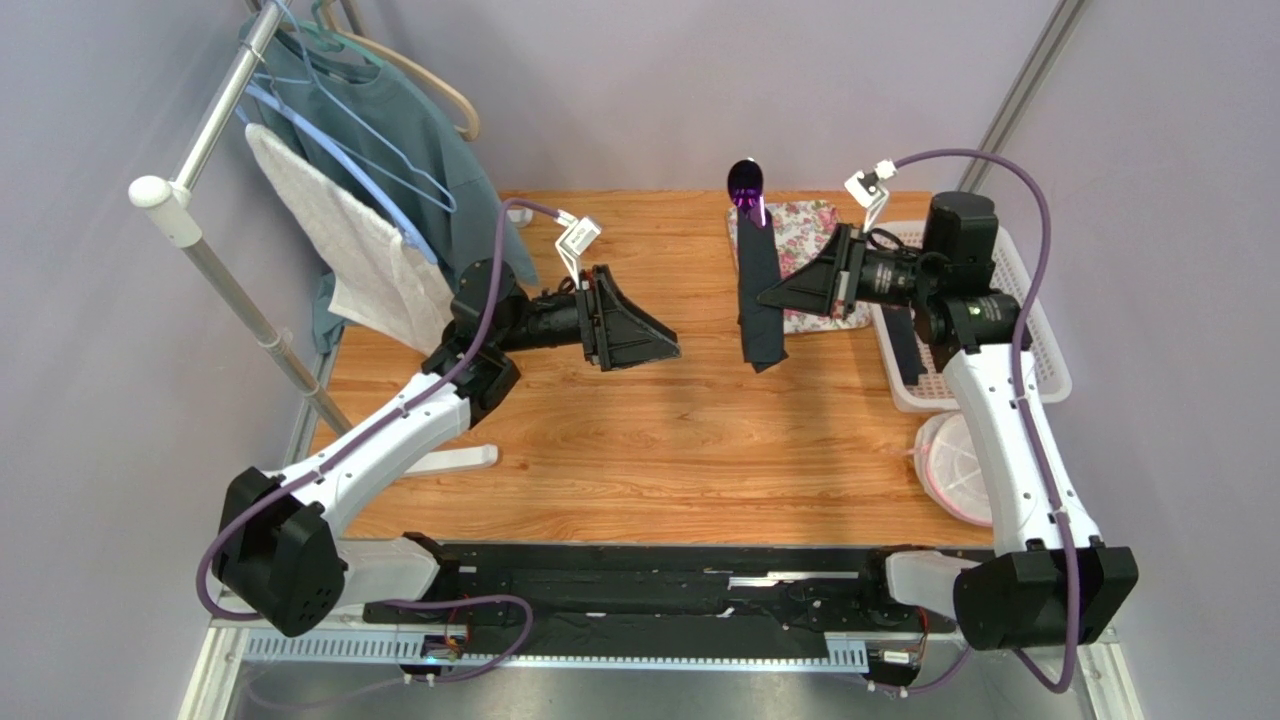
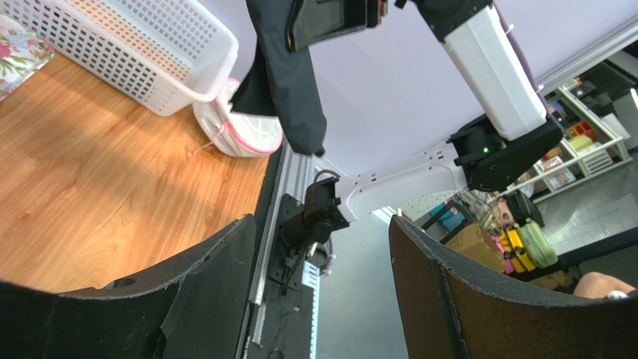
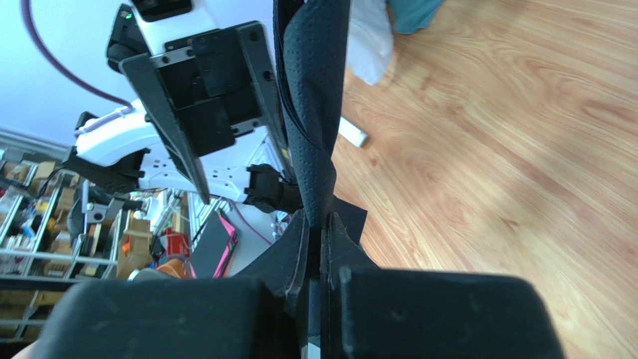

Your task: Place the utensils on the paper napkin and roll it up

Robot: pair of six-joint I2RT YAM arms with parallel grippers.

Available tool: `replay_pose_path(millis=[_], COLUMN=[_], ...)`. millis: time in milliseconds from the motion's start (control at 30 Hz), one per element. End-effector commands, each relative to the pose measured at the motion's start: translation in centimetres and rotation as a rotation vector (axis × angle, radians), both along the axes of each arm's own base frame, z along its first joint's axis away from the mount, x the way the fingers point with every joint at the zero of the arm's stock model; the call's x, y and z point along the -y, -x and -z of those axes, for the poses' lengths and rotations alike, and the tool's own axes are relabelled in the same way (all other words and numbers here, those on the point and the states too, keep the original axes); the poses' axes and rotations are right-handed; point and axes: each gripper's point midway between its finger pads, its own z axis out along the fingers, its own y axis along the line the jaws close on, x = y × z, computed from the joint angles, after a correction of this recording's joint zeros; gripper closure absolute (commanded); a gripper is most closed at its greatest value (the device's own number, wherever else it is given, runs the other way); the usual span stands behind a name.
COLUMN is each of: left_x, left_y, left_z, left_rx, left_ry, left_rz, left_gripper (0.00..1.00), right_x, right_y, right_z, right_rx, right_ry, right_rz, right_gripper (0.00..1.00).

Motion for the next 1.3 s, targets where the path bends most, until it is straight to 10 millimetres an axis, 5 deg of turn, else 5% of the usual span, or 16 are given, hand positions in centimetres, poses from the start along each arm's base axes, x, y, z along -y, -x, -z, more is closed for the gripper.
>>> replay_pose_path(millis=[0,200,567,700,1033,1267], left_x=[-0.6,-1.0,-1.3,-1.3,-1.0,-1.0], left_y=[1.2,2.0,2.5,2.6,2.1,2.0], left_z=[-0.3,0.6,1.4,1.6,2.3,3.0], left_rx=[0.088,0.111,0.106,0.100,0.063,0.044], left_ry=[-0.012,-0.041,-0.047,-0.047,-0.056,-0.065], left_rz=[0.034,0.052,0.055,0.059,0.056,0.053], left_gripper=[0.26,0.25,0.25,0.25,0.25,0.25], right_x=[3.5,10.2,23.2,26.5,31.4,32.0], right_y=[0.0,-1.7,-4.9,-5.9,-9.0,-10.2], right_z=[-0.4,1.5,9.1,11.5,16.8,20.4], right_rx=[0.039,0.061,-0.081,-0.097,-0.156,-0.239], right_ry=[0.019,0.122,0.344,0.397,0.452,0.396], right_rz=[0.009,0.122,0.252,0.261,0.270,0.283], right_gripper=[1.00,1.00,1.00,1.00,1.00,1.00])
